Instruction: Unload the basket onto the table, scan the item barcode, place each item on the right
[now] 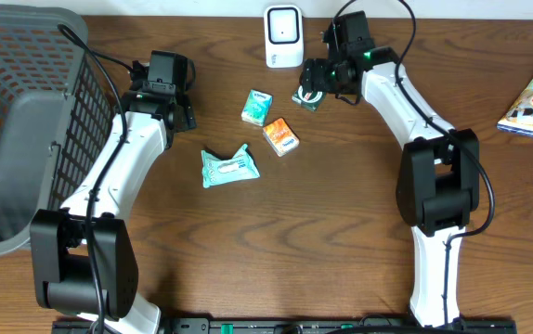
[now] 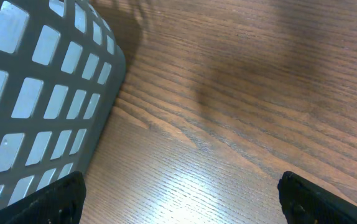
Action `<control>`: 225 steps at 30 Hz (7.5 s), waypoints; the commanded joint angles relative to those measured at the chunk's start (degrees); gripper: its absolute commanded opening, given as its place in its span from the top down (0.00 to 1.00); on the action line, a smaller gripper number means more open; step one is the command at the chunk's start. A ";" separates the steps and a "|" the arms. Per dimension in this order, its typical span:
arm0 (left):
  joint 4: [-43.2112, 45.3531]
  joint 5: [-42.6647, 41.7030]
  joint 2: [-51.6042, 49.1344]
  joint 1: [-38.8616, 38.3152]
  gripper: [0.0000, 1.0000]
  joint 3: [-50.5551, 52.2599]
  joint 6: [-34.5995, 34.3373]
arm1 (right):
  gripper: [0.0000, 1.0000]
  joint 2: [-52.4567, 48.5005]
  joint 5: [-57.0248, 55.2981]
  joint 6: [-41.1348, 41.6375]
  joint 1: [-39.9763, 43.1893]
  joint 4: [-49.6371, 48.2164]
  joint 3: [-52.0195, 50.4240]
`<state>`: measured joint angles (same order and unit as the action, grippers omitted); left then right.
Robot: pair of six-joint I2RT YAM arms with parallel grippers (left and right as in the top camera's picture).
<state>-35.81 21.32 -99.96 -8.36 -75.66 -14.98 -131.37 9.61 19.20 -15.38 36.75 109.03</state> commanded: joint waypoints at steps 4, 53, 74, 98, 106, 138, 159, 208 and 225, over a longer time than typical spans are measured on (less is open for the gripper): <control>-0.17 0.79 0.24 0.04 0.02 -0.70 0.31 | 0.17 -0.42 -10.10 17.40 -3.67 0.11 -0.15; -0.17 0.79 0.24 0.04 0.02 -0.70 0.31 | 0.52 3.96 19.02 -5.14 1.01 3.10 -0.17; -0.17 0.79 0.24 0.04 0.02 -0.70 0.31 | 0.55 3.96 56.37 -24.04 9.66 9.97 -0.20; -0.17 0.81 0.24 0.04 0.02 -0.70 0.31 | 0.50 3.76 3.74 -24.00 7.74 21.94 -4.81; -0.17 0.79 0.24 0.04 0.02 -0.70 0.31 | 0.12 3.76 3.39 -18.60 7.78 21.27 -5.25; -0.17 0.79 0.24 0.04 0.02 -0.70 0.31 | 0.14 3.74 -12.11 -24.00 1.55 18.34 -3.85; -0.17 0.79 0.24 0.04 0.02 -0.68 0.31 | 0.23 3.74 -10.51 -22.43 1.66 12.22 -11.78; -0.17 0.79 0.24 0.04 0.02 -0.68 0.31 | 0.49 3.76 -2.08 -21.53 1.66 12.11 -11.23; -0.17 0.79 0.24 0.04 0.02 -0.70 0.31 | 0.55 4.42 36.79 -18.80 8.90 15.30 -0.28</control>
<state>-35.81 21.34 -99.96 -8.36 -75.66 -14.98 -128.60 31.38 -0.40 -8.78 52.16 107.59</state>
